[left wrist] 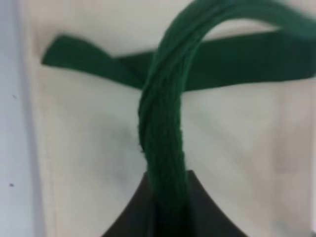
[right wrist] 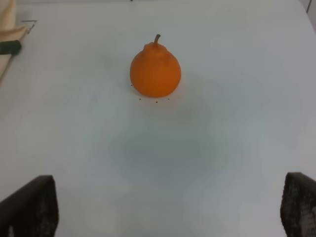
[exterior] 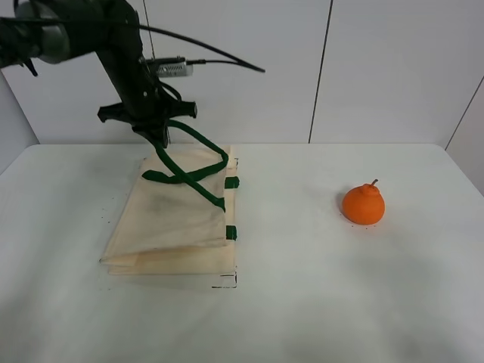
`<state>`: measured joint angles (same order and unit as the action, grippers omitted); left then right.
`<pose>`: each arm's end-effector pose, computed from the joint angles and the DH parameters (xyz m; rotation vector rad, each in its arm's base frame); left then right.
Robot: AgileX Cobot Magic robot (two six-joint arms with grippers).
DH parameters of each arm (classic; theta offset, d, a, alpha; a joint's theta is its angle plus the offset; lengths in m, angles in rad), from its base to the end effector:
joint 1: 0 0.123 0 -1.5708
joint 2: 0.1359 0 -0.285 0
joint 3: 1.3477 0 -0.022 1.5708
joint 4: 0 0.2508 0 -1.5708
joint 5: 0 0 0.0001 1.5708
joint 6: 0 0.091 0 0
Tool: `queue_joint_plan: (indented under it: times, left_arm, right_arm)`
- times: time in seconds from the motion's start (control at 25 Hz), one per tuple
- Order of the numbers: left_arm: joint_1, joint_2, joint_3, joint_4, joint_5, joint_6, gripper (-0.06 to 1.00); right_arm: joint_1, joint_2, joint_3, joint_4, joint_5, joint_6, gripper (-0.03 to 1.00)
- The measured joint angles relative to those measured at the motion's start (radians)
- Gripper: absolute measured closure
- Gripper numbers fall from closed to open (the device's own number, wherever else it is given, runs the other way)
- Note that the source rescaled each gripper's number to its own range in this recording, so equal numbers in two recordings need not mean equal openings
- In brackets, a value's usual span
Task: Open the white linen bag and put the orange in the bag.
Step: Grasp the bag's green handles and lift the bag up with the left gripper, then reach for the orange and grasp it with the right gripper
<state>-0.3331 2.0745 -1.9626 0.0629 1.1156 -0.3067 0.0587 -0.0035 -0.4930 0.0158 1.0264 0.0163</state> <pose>0.4357 -0.1453 0.2849 0.0565 2.7112 -0.1059 -0.0032 0.0010 0.2781 -0.0431 2.0136 0.0666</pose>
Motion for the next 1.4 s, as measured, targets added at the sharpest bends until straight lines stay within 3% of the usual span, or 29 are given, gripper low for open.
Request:
queue_joint_plan:
  times: [0.16,0.36,0.48,0.72,1.0,1.4]
  left_arm:
    - [0.000,-0.046,-0.118,-0.007,0.069,0.032,0.94]
    - [0.000,-0.069,-0.253,-0.014,0.075,0.083,0.94]
    - [0.000,-0.090,-0.282,-0.027,0.075,0.093,0.94]
    - [0.000,-0.106,-0.288,-0.047,0.075,0.096,0.94]
    - [0.000,-0.112,-0.288,-0.052,0.075,0.097,0.94]
    - [0.000,-0.112,-0.288,-0.053,0.075,0.097,0.94]
  right_arm:
    - [0.000,0.000,0.000,0.000,0.000,0.000,-0.03]
    - [0.000,0.041,0.000,-0.004,0.000,0.001,-0.03]
    - [0.000,0.165,-0.012,-0.002,-0.012,0.001,-0.03]
    - [0.000,0.610,-0.162,0.005,-0.188,0.001,-0.03]
    - [0.000,1.273,-0.504,0.008,-0.217,-0.016,-0.03]
    - [0.000,1.987,-1.112,0.031,0.010,-0.067,-0.03]
